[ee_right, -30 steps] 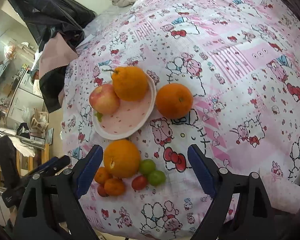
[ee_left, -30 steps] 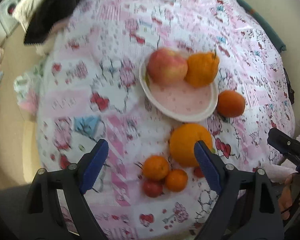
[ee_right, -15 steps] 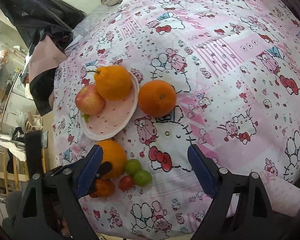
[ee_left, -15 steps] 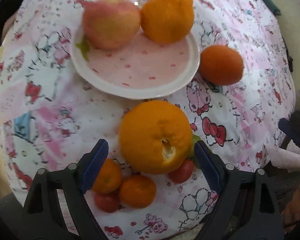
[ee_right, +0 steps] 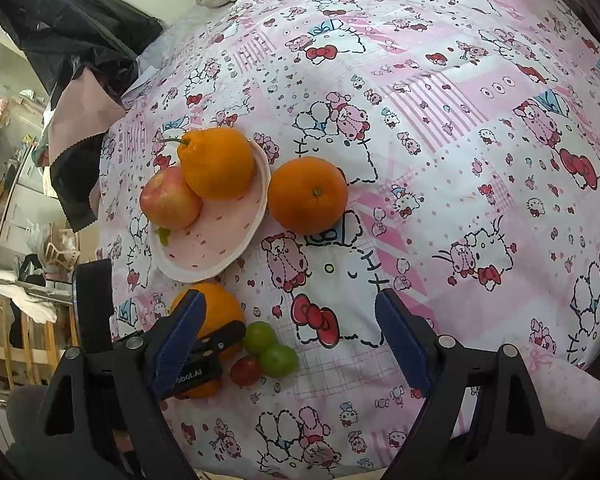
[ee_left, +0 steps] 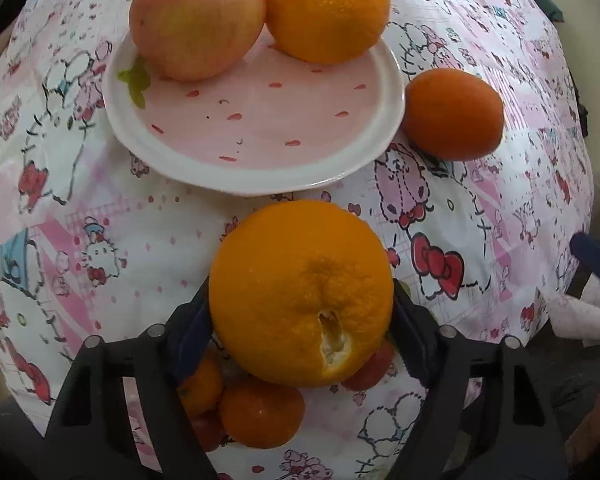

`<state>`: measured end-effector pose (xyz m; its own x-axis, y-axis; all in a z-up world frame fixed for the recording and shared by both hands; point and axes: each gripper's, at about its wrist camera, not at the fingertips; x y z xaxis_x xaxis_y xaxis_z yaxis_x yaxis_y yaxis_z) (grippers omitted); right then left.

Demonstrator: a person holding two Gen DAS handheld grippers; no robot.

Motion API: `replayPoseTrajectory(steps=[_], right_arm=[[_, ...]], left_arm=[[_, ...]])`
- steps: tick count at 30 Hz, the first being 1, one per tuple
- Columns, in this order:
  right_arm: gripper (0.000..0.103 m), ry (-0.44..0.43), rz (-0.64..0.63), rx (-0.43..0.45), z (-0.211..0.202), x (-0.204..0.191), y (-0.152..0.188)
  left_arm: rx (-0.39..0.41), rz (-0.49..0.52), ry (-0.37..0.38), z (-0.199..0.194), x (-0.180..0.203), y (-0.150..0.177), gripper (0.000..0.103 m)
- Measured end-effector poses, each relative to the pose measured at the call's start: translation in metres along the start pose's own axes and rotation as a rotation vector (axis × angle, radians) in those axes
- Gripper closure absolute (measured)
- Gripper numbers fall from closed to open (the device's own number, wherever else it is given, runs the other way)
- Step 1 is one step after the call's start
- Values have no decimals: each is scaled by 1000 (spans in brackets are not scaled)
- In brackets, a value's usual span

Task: Organize fruits
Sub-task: 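Grasp the large orange with the left gripper and lift it, then hold the large orange with the left gripper while the right grasps another orange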

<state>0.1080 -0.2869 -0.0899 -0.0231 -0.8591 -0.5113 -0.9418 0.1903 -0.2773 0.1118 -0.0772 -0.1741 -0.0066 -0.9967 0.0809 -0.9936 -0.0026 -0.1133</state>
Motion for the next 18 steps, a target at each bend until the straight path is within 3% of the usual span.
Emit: replayPoseTrajectory(steps=[13,18], right_arm=[[14,-21,4,8,-2,-4,-2],[14,-40,7,10,-2,-7,-4]], left_arm=[[110,-13,28,-77,-19,17,27],[139,4,-16,-103,-31,18,27]])
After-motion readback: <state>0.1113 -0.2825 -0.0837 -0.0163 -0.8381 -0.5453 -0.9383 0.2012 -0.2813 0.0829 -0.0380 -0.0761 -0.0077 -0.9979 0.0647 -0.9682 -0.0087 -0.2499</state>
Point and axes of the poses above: each gripper's, at about its wrist camera, not at the fingertips, and z roughly the way its jaws point, x to its right, y to its underside, and after that the axes turned 7 degrees about -y, right-handed
